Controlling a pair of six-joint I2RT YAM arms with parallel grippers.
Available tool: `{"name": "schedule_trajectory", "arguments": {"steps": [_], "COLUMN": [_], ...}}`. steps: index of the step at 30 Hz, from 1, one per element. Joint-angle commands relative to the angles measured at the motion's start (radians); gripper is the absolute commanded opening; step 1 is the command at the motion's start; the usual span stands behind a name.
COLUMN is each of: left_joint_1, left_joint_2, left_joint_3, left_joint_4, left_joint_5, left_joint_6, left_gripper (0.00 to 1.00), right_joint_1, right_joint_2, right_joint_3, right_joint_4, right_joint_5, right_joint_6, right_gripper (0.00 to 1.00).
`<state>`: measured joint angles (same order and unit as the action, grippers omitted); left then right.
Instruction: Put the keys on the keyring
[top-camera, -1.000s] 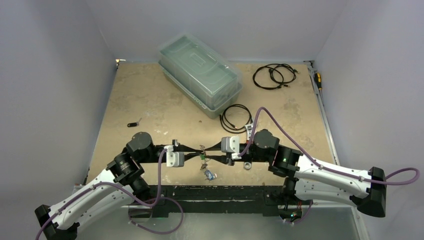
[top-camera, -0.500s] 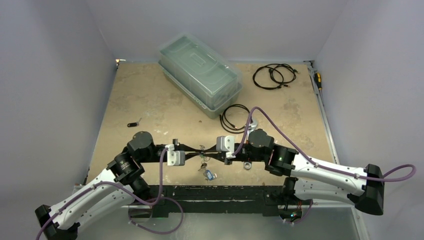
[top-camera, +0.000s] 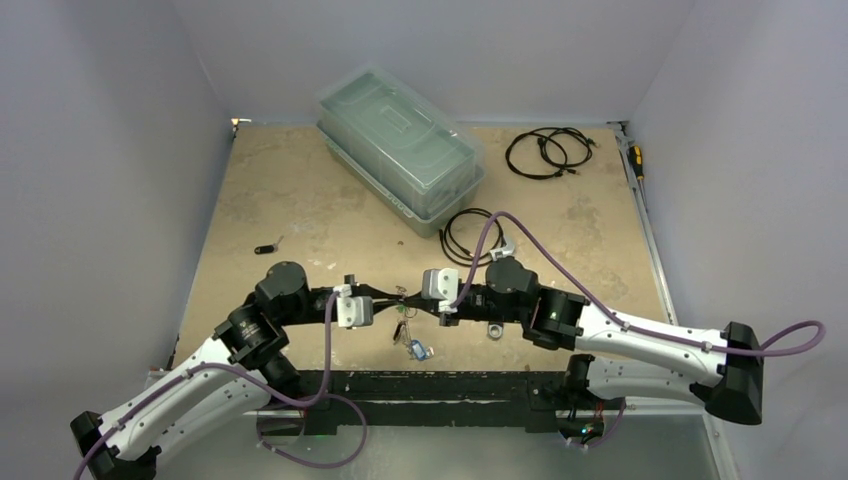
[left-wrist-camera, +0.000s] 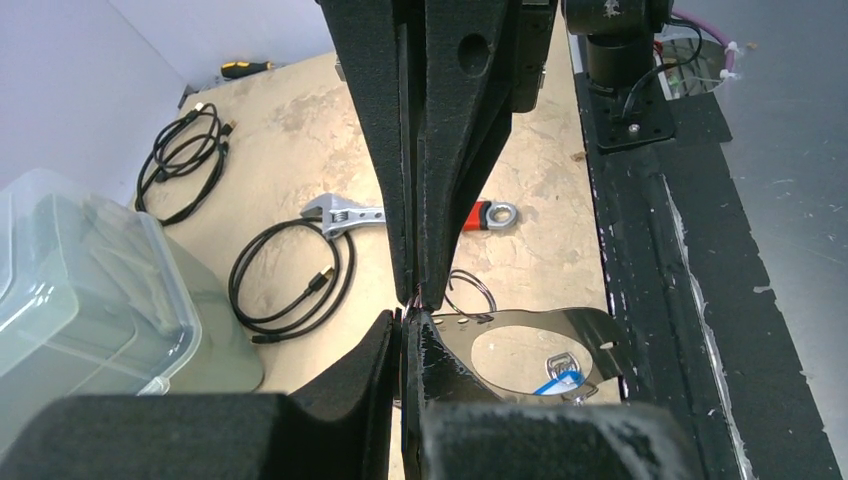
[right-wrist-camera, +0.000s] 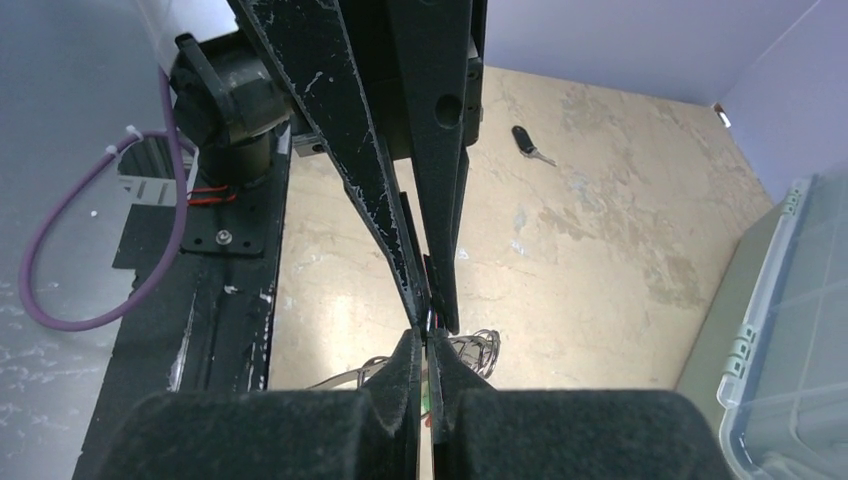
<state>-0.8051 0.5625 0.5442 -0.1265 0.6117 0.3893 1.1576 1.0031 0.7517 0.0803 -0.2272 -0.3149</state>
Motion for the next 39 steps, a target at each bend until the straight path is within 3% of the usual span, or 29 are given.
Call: {"name": "schedule_trajectory", "arguments": {"steps": [1,5,13,21,29,33,39], "left_joint_1": [-0.014,-0.014,-0.015,-0.015,-0.014,-0.015,-0.015], "left_joint_2": [-0.026,-0.042,-0.034,-0.027,0.031,0.025,0.033], "left_joint_3": [0.037,0.050,0.111,0.098,0.026,0.015,0.058], "left_joint_4": [0.102,0.069,-0.032,-0.035,0.070,0.172,0.257], "left_joint_5": [0.083,0.054,0.001,-0.143,-0.210,-0.140,-0.006], "left_joint_6": [0.010,0.022,0.022,-0.159,-0.417,-0.397,-0.234], "left_gripper": [0.06,0.34,0.47,0.46,0.36,0.35,0.31], "right_joint_1": [-0.007,-0.006,-0.003,0.002,0.002,0.002,0.002], "right_joint_2": [-0.029,-0.094,-0.217,-0.349,-0.482,-0.494,-0.476], "right_joint_3": [-0.011,-0.055,-0.128,-0.226,-0.301,-0.309,-0.317], "right_joint_4": [0.082,0.150,0.249,0.391,0.507,0.515,0.590], "right_joint_5": [0.113,0.121,0.123,0.121,0.095,0.064,-0.049], "right_joint_6": [-0.033,-0.042,-0.044,-0.026,-0.001,0.017,0.091], "right_gripper": [0.00,0.00,0.00,0.00,0.00,0.00,0.00]}}
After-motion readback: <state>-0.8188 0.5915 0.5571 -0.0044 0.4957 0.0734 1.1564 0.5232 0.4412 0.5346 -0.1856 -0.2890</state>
